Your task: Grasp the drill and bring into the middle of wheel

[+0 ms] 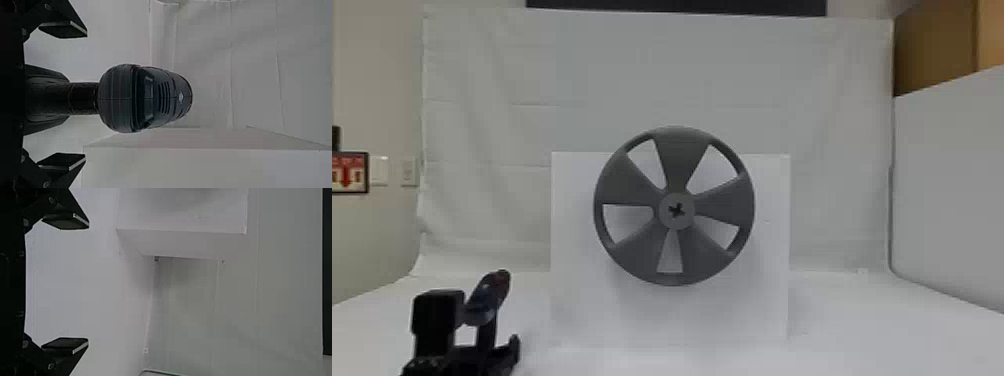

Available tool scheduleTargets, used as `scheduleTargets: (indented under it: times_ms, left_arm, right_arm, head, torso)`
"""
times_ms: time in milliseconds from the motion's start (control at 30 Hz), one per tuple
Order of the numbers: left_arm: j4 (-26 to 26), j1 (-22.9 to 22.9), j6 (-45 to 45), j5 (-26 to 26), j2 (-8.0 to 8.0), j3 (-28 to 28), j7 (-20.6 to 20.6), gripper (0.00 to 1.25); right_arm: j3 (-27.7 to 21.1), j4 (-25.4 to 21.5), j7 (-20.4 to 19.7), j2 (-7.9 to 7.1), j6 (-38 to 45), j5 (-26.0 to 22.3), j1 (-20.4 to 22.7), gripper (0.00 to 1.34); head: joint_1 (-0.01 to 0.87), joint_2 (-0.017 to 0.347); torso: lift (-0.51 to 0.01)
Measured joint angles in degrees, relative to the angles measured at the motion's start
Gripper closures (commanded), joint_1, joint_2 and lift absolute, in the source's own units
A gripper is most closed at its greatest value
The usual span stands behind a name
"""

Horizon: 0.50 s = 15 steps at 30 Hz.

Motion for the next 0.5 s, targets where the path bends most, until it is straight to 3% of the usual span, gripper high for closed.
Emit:
scheduleTargets:
  times_ms: [500]
  left_arm:
    - [0.66,-0.41,-0.31,0.0,0.0,-0.06,0.0,0.19]
  right_arm:
    - [0.04,0.02,0.0,0.0,0.0,-0.02,0.0,0.24]
  head:
    - [0.0,0.0]
  torso:
    - [-0.406]
